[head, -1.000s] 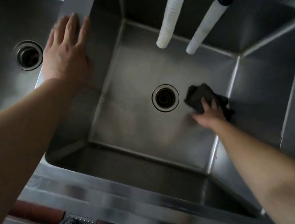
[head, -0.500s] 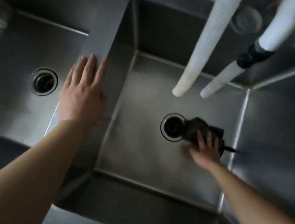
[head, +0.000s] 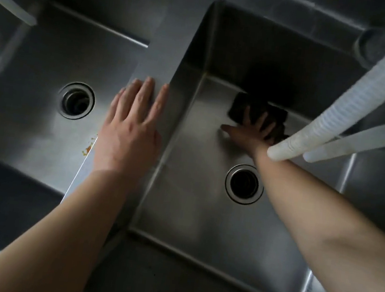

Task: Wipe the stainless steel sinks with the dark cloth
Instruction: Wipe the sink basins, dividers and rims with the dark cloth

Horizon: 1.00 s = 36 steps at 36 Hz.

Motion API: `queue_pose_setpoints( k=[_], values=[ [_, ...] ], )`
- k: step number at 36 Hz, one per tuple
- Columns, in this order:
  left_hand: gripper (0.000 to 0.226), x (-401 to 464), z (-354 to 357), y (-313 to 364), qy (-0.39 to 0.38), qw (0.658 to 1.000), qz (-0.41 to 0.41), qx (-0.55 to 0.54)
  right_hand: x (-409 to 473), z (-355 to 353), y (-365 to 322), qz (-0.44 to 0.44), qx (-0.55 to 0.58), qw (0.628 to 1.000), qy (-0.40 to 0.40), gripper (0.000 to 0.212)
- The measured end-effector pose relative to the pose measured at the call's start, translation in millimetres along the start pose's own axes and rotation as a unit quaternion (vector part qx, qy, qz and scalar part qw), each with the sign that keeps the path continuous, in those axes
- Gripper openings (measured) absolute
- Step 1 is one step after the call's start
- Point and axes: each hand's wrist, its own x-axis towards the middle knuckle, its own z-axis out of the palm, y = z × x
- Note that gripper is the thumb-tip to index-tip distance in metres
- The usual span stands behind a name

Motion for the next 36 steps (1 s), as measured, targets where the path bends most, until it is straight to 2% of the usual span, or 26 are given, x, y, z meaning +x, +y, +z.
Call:
queue_pose_setpoints(
  k=[3,7,11,14,16,17,19,22,24,27,30,33,36],
  values=[
    [0.070,-1,2,-1,0.008,1.000,0.003,0.008,-18,9,-61,-0.081,-0.042,0.995,-0.036,0.102],
    [0.066,-1,0,0,-0.004,1.000,-0.003,0.004,-20,39,-62,-0.175,-0.145,0.972,-0.063,0.094],
    [0.069,0,-4,1,-0.014,1.000,-0.004,0.002,-42,51,-29,-0.312,-0.257,0.914,-0.025,0.086],
    [0.078,0,-4,2,-0.008,1.000,-0.005,0.012,-59,55,9,-0.406,-0.307,0.860,-0.042,0.080],
    [0.077,0,-3,2,-0.002,1.000,-0.005,0.013,-59,51,32,-0.451,-0.332,0.828,-0.040,0.070],
    [0.075,0,-3,2,0.002,1.000,-0.003,0.012,-58,46,39,-0.456,-0.326,0.828,-0.022,0.063],
    [0.068,1,-2,1,0.009,1.000,-0.003,0.011,-50,37,41,-0.401,-0.291,0.868,0.019,0.056],
    [0.064,0,-2,0,0.006,1.000,-0.010,0.008,-34,28,6,-0.200,-0.184,0.962,0.039,0.056],
    [0.064,1,-1,-1,0.002,1.000,-0.012,0.001,-21,22,-32,-0.103,-0.110,0.988,0.045,0.060],
    [0.063,1,0,-1,0.003,1.000,-0.015,-0.003,-2,10,-87,-0.015,-0.012,1.000,0.000,0.065],
    [0.064,1,-1,0,0.007,1.000,-0.019,-0.010,9,6,-122,0.013,0.038,0.999,-0.033,0.076],
    [0.064,3,-2,-2,0.008,1.000,-0.015,-0.019,11,15,-128,0.015,0.019,0.999,-0.020,0.087],
    [0.067,2,-2,-1,0.009,1.000,-0.015,-0.020,13,12,-116,0.002,-0.030,1.000,-0.005,0.080]
  ],
)
